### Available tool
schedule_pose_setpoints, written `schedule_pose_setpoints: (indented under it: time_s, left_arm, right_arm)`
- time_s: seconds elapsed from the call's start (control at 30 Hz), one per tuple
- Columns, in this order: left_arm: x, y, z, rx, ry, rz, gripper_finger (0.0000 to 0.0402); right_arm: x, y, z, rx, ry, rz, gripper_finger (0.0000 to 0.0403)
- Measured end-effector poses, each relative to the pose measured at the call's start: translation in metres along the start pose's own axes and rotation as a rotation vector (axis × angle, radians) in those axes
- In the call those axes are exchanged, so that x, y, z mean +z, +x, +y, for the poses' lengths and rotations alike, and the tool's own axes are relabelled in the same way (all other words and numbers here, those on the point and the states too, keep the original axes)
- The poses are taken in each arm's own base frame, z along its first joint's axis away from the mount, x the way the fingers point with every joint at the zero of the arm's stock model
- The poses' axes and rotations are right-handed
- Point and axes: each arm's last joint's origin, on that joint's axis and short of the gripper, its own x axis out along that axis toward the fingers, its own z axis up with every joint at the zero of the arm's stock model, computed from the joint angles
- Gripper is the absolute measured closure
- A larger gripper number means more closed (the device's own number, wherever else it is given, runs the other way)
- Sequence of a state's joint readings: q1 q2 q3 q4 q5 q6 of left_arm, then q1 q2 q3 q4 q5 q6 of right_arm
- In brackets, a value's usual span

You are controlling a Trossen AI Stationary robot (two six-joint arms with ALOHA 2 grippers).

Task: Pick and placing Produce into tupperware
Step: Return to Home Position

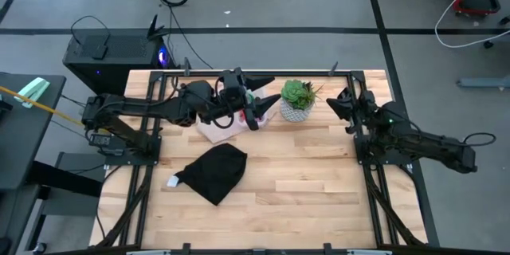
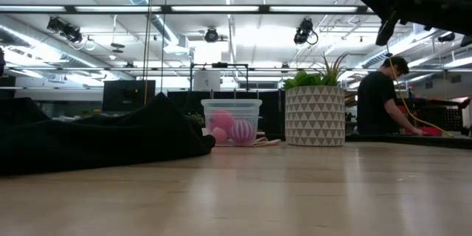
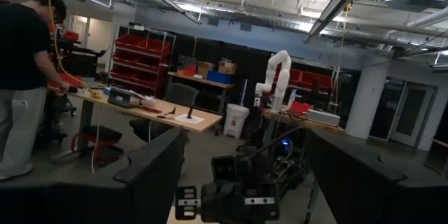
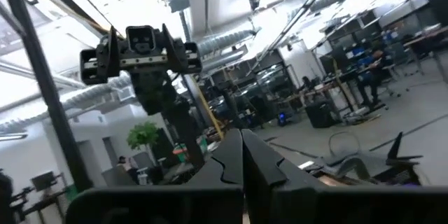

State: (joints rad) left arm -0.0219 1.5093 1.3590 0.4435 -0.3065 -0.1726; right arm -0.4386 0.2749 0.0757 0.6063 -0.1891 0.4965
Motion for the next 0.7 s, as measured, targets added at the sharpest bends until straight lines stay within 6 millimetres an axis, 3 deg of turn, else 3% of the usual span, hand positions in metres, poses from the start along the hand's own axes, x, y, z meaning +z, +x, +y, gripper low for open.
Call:
schedule_pose_setpoints:
  time_s: [0.7]
  left_arm:
    - [0.000, 0.000, 0.001, 0.003, -0.025, 0.002, 0.0100]
  right_arm:
    - [0.033, -0.010, 0.009, 0.104, -0.124, -0.310, 0.0403]
